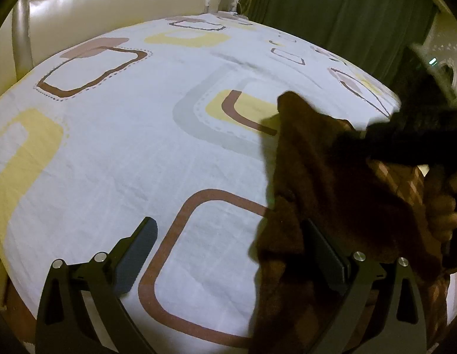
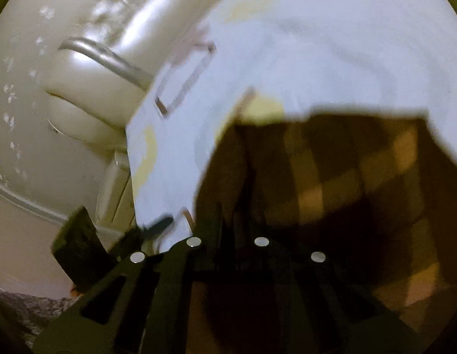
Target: Fold small clothes
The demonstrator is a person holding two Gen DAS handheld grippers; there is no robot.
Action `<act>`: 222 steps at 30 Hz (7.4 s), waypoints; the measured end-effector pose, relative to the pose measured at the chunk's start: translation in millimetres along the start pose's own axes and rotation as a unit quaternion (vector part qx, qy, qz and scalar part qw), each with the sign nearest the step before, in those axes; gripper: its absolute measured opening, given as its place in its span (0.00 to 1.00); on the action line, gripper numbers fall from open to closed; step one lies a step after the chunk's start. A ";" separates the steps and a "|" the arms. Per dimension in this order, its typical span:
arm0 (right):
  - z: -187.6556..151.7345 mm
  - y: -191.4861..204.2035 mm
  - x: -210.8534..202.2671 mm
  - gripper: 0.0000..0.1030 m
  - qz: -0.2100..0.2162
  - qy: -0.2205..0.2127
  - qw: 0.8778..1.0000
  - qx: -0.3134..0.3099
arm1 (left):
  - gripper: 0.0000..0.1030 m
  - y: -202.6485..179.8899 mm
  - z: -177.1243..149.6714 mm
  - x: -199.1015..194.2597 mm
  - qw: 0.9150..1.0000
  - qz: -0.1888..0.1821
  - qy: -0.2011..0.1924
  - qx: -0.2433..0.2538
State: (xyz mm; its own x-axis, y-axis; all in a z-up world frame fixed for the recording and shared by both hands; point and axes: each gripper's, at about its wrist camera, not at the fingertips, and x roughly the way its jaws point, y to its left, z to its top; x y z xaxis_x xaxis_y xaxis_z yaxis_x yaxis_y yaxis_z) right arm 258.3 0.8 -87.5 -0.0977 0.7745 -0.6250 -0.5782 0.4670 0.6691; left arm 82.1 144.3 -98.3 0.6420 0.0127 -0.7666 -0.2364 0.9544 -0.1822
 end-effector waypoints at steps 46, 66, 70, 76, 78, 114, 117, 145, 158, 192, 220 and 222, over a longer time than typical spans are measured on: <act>-199.4 -30.8 -207.0 0.34 -0.162 -0.196 0.959 0.128 | 0.95 20.6 0.5 -18.2 0.989 -0.142 0.038 -0.011; -396.5 -35.1 -245.1 0.41 -0.123 -0.192 0.945 0.234 | 0.95 21.7 -60.8 -56.3 0.941 -0.299 0.158 0.001; -401.2 -38.6 -235.7 0.48 -0.064 -0.196 0.948 0.242 | 0.95 32.7 -68.2 -53.7 0.927 -0.331 0.168 -0.045; -399.4 -43.2 -223.5 0.48 -0.003 -0.197 0.946 0.258 | 0.95 41.6 -83.0 -43.0 0.900 -0.366 0.216 -0.094; -397.5 -41.1 -218.7 0.48 -0.003 -0.192 0.948 0.253 | 0.95 36.9 -85.1 -44.0 0.902 -0.359 0.223 -0.086; -359.4 -31.2 -247.1 0.03 -0.008 -0.251 0.944 0.216 | 0.04 44.1 -19.6 -48.5 0.934 -0.306 0.160 -0.091; -355.0 -51.1 -249.6 0.03 -0.015 -0.267 0.934 0.239 | 0.04 39.3 -4.8 -29.3 0.937 -0.293 0.155 -0.105; -421.3 -49.0 -223.3 0.36 -0.031 -0.110 0.964 0.240 | 0.37 59.4 -65.1 -57.8 0.923 -0.306 0.232 0.039; -413.8 -40.7 -200.9 0.45 -0.026 -0.071 0.974 0.216 | 0.41 52.4 -84.6 -64.0 0.922 -0.277 0.264 0.055; -412.5 -36.0 -190.4 0.45 -0.019 -0.074 0.972 0.221 | 0.73 32.2 -87.0 -57.4 0.926 -0.245 0.268 0.102; -412.7 -39.5 -189.0 0.08 -0.024 -0.059 0.972 0.224 | 0.09 23.5 -99.4 -54.9 0.926 -0.235 0.276 0.111; -412.8 -38.9 -188.3 0.07 -0.025 -0.059 0.973 0.223 | 0.15 20.3 -99.7 -54.9 0.925 -0.236 0.276 0.116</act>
State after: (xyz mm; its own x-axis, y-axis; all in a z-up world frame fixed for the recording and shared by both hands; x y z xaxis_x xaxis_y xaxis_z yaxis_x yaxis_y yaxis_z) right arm -35.1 -339.4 -161.8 0.0294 0.7776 -0.6281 -0.1684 0.6232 0.7637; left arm -30.7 133.3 -121.3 0.1494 -0.5138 -0.8448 0.1780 0.8544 -0.4882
